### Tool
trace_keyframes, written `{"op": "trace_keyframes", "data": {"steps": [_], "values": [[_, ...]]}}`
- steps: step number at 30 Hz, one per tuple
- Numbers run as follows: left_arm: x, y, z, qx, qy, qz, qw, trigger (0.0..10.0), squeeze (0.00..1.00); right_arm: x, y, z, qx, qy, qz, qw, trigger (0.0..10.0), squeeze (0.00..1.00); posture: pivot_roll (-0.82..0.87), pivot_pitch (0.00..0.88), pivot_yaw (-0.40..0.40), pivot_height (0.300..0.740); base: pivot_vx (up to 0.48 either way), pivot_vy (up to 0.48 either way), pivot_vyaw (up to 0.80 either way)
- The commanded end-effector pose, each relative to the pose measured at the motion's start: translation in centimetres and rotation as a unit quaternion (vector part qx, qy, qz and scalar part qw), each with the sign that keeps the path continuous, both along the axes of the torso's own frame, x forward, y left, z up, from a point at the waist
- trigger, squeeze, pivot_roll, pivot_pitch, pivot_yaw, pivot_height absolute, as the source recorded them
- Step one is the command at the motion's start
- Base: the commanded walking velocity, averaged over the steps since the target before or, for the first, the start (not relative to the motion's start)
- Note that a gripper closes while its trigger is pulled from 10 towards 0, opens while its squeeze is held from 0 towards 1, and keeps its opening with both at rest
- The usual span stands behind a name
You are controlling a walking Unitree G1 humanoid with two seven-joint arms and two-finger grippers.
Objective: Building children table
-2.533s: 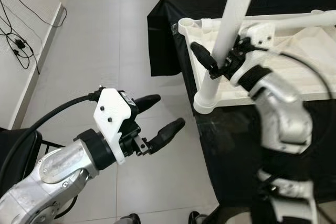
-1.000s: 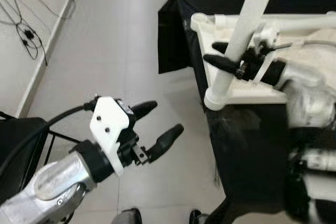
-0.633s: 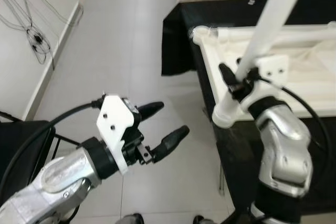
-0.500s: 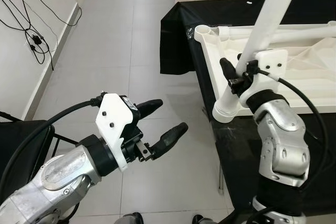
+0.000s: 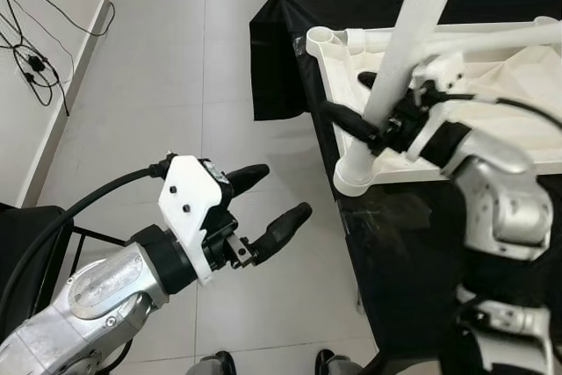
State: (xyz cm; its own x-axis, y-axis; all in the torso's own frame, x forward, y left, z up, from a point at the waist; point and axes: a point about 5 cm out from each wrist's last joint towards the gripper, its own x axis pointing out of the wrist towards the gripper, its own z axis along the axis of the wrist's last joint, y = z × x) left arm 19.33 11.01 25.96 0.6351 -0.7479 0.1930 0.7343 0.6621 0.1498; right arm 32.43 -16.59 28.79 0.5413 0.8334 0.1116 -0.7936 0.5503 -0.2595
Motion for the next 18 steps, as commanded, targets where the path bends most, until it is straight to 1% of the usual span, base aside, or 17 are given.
{"op": "trace_keyframes", "data": {"steps": [1, 2, 3, 4, 5, 6, 10, 11, 13, 14, 15, 17, 18], "values": [[-0.4, -0.2, 0.1, 0.001, -0.007, -0.007, 1.0, 10.0, 0.0, 0.2, 1.0, 0.0, -0.022, 0.0, 0.07, 0.997, 10.0, 0.0, 0.09, 0.235, -0.021, 0.74, 0.0, 0.0, 0.0], [-0.4, -0.2, 0.1, 0.001, -0.007, -0.007, 1.0, 10.0, 0.0, 0.2, 1.0, 0.0, -0.022, 0.0, 0.07, 0.997, 10.0, 0.0, 0.09, 0.235, -0.021, 0.74, 0.0, 0.0, 0.0], [-0.4, -0.2, 0.2, 0.001, -0.009, -0.004, 1.0, 10.0, 0.0, 1.0, 1.0, 0.6, -0.035, 0.0, 0.087, 0.996, 10.0, 0.0, 0.1, 0.243, -0.023, 0.74, 0.0, 0.0, 0.0], [-0.4, -0.2, 0.2, 0.001, -0.009, -0.004, 1.0, 10.0, 0.0, 1.0, 1.0, 0.6, -0.035, 0.0, 0.087, 0.996, 10.0, 0.0, 0.1, 0.243, -0.023, 0.74, 0.0, 0.0, 0.0], [-0.5, -0.1, 0.3, 0.003, -0.011, 0.002, 1.0, 10.0, 0.0, 1.8, 0.8, 1.5, -0.042, -0.002, 0.1, 0.994, 10.0, 0.0, 0.11, 0.248, -0.024, 0.74, 0.0, 0.0, 0.0], [-0.6, 0.0, 0.3, 0.004, -0.011, 0.006, 1.0, 10.0, 0.0, 2.3, 0.7, 2.1, -0.039, -0.003, 0.11, 0.993, 10.0, 0.0, 0.12, 0.252, -0.024, 0.74, 0.0, 0.0, 0.0], [-0.8, 0.0, 0.3, 0.005, -0.011, 0.011, 1.0, 10.0, 0.0, 2.9, 0.5, 2.9, -0.027, 0.005, 0.133, 0.991, 10.0, 0.0, 0.13, 0.255, -0.025, 0.74, 0.0, 0.0, 0.0], [-0.9, 0.2, 0.3, 0.008, -0.01, 0.013, 1.0, 10.0, 0.0, 3.1, 0.4, 2.8, -0.03, 0.012, 0.143, 0.989, 6.6, 0.0, 0.14, 0.263, -0.025, 0.74, 0.0, 0.0, 0.0], [-0.9, 0.2, 0.3, 0.008, -0.01, 0.013, 1.0, 10.0, 0.0, 3.1, 0.4, 2.8, -0.03, 0.012, 0.143, 0.989, 6.6, 0.0, 0.14, 0.263, -0.025, 0.74, 0.0, 0.0, 0.0], [-1.0, 0.2, 0.3, 0.009, -0.01, 0.015, 1.0, 10.0, 0.0, 3.3, 0.3, 2.8, -0.035, 0.016, 0.153, 0.987, 8.3, 0.0, 0.14, 0.263, -0.025, 0.74, 0.0, 0.0, 0.0], [-1.1, 0.4, 0.4, 0.011, -0.009, 0.017, 1.0, 10.0, 0.0, 3.5, 0.1, 2.7, -0.039, 0.02, 0.162, 0.986, 3.6, 0.0, 0.15, 0.267, -0.025, 0.74, 0.0, 0.0, 0.0], [-1.1, 0.4, 0.4, 0.011, -0.009, 0.017, 1.0, 10.0, 0.0, 3.5, 0.1, 2.7, -0.039, 0.02, 0.162, 0.986, 3.6, 0.0, 0.15, 0.267, -0.025, 0.74, 0.0, 0.0, 0.0], [-1.1, 0.5, 0.4, 0.012, -0.009, 0.019, 1.0, 10.0, 0.0, 3.6, 0.0, 2.6, -0.041, 0.023, 0.173, 0.984, 0.0, 0.0, 0.15, 0.269, -0.024, 0.74, 0.0, 0.0, 0.0]]}}
